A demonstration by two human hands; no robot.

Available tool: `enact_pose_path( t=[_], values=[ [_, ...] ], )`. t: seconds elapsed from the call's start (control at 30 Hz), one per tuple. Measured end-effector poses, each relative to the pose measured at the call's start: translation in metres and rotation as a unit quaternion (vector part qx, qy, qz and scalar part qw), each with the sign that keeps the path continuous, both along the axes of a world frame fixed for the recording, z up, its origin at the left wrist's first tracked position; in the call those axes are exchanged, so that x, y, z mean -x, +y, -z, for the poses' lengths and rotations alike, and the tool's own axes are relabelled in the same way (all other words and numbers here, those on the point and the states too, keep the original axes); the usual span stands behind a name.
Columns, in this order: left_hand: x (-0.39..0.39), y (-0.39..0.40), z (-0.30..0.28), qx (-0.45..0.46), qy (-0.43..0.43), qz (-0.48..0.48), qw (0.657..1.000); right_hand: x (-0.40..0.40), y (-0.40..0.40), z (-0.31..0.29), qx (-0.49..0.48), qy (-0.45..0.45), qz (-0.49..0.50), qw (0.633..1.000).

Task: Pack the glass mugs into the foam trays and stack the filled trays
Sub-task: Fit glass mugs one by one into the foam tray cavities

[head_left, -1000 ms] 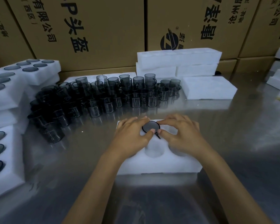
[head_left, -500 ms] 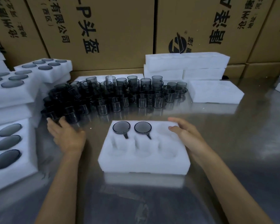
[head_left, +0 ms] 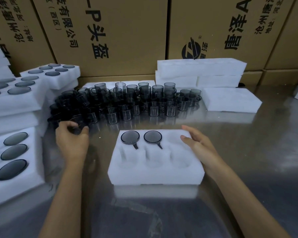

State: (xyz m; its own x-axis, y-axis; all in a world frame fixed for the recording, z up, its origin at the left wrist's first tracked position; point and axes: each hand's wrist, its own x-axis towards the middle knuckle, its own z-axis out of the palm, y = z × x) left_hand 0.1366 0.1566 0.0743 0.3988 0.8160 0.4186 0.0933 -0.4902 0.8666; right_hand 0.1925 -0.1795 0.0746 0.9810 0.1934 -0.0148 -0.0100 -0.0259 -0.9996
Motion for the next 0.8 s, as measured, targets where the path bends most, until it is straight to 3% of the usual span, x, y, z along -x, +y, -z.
enact_pose_path(
  t=[0.13, 0.33, 0.47, 0.67, 0.8],
  values=[
    [0.002, -0.022, -0.029, 0.123, -0.104, 0.210, 0.964, 0.001, 0.001, -0.001, -0.025, -0.003, -0.022, 0.999],
    [0.007, -0.073, -0.056, 0.222, -0.099, 0.509, 0.826, 0.008, 0.003, -0.021, 0.027, -0.126, -0.012, 0.992],
    [0.009, -0.106, -0.062, 0.204, -0.041, 0.597, 0.775, 0.018, 0.005, -0.035, -0.017, -0.158, -0.053, 0.986],
    [0.009, -0.133, -0.060, 0.166, 0.002, 0.626, 0.762, 0.017, -0.001, -0.041, -0.058, -0.135, -0.046, 0.988],
    [0.007, -0.141, -0.057, 0.134, -0.016, 0.585, 0.800, 0.014, -0.012, -0.041, -0.071, -0.150, -0.074, 0.983]
  ],
)
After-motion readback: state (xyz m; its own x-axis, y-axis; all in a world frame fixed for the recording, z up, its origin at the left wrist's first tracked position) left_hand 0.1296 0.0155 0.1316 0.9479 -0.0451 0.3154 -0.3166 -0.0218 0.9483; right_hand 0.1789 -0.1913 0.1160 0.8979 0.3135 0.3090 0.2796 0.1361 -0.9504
